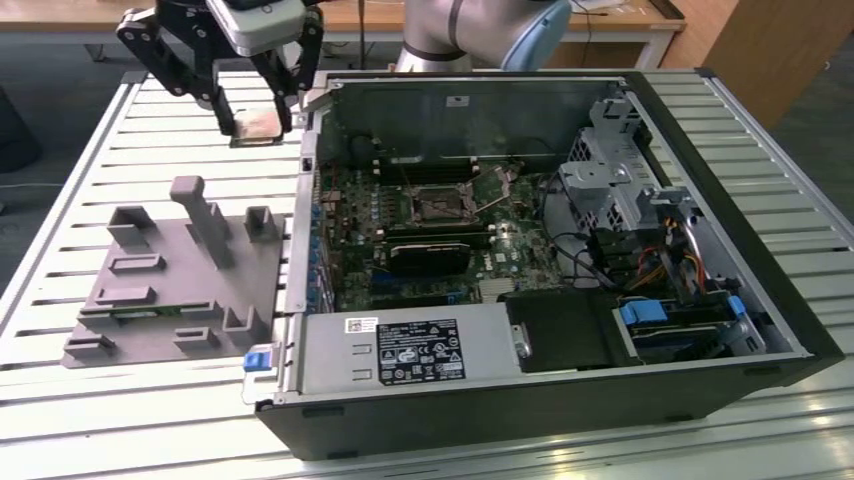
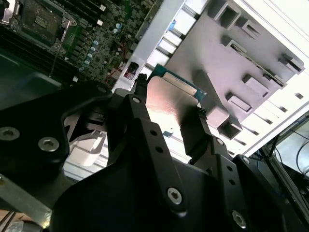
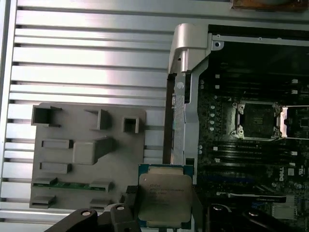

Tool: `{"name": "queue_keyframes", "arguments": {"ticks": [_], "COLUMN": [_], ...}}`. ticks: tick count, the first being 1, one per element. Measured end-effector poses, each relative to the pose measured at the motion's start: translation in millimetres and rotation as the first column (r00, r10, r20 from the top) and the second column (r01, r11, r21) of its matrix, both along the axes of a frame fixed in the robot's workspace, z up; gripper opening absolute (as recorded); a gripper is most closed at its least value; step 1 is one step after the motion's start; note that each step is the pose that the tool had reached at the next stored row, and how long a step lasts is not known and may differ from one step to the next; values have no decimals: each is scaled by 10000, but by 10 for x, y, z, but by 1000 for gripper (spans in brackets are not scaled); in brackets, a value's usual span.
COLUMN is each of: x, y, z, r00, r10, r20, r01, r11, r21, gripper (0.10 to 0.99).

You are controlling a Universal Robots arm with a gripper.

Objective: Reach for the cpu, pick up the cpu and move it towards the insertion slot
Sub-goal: 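Pick up the cpu and move it towards the insertion slot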

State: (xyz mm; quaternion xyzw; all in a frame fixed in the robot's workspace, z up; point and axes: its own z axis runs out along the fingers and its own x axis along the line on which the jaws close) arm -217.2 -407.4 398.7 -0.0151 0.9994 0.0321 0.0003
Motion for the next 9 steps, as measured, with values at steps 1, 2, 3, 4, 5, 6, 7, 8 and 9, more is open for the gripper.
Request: {"name": "queue_keyframes", "arguments": {"ticks": [1, 2, 3, 4, 5, 6, 7, 8, 9], "x": [21, 41, 64, 84, 106, 128, 149, 170, 190], "y": [2, 4, 6, 8, 10, 12, 13, 15, 17], "z": [0, -1, -1, -2, -2, -2, -3, -3, -3], "r00": [10000, 10000, 10000, 10000, 10000, 10000, 10000, 10000, 10000], "r10": [0, 0, -1, -1, 0, -1, -1, -1, -1], "r20": [0, 0, 0, 0, 0, 0, 0, 0, -1], "r01": [0, 0, 1, 1, 0, 1, 1, 1, 1], "r11": [10000, 10000, 10000, 10000, 10000, 10000, 10000, 10000, 10000], "r21": [-1, 0, 0, 0, 0, 0, 0, 0, -1], "gripper": [529, 529, 529, 529, 529, 529, 529, 529, 529]}}
